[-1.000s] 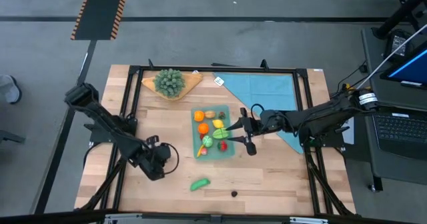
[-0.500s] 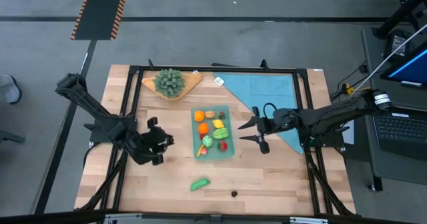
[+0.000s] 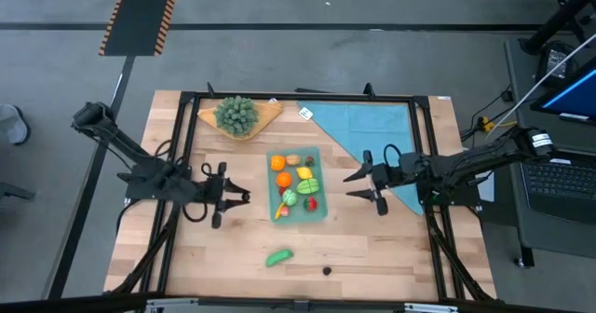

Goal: Pick and placing Produce into tupperware
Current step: Put the cherry into the bin

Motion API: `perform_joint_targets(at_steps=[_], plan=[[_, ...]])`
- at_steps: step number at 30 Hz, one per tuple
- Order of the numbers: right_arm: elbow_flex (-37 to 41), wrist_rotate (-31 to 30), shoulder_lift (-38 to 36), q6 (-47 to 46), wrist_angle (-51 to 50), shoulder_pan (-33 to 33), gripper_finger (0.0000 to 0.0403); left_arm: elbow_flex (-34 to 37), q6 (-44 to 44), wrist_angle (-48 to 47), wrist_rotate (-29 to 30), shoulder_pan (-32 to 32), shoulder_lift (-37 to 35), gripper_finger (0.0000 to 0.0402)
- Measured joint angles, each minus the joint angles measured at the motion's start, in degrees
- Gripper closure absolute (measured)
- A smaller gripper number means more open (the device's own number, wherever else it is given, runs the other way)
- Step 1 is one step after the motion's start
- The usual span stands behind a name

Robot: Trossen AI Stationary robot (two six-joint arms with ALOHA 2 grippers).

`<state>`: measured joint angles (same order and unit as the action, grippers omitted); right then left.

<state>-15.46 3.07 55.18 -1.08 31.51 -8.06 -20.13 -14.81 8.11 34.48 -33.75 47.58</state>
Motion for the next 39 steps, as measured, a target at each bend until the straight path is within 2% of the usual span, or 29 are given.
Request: perform_joint_targets(at_steps=[5,8,14,26,34,39], plan=[[0.0,0.2,0.0,-0.1,0.1,0.0,0.0215,8.4,5.7,16.7,-8.8,6.0,-0.9,0.0297],[0.0,0.2,0.2,-0.1,-0.1,0.0,0.0215,11.4,6.5,22.3,-13.3,9.7,-0.9,0.0297],[0.0,0.1,0.2,0.2,-0.1,0.0,0.0215,12.8,8.9,25.6,-19.2,14.9,-0.8,0.0297],[0.0,0.0,0.5,0.2,0.0,0.0,0.0215,12.8,10.5,28.5,-26.6,23.5,-0.4,0.0297],[0.0,0.0,0.5,0.3,0.0,0.0,0.0215,12.6,11.1,38.6,-34.2,29.2,7.4,0.0297],[0.0,0.0,0.5,0.3,0.0,0.0,0.0214,8.4,12.7,40.3,-37.9,32.1,15.5,0.0297]])
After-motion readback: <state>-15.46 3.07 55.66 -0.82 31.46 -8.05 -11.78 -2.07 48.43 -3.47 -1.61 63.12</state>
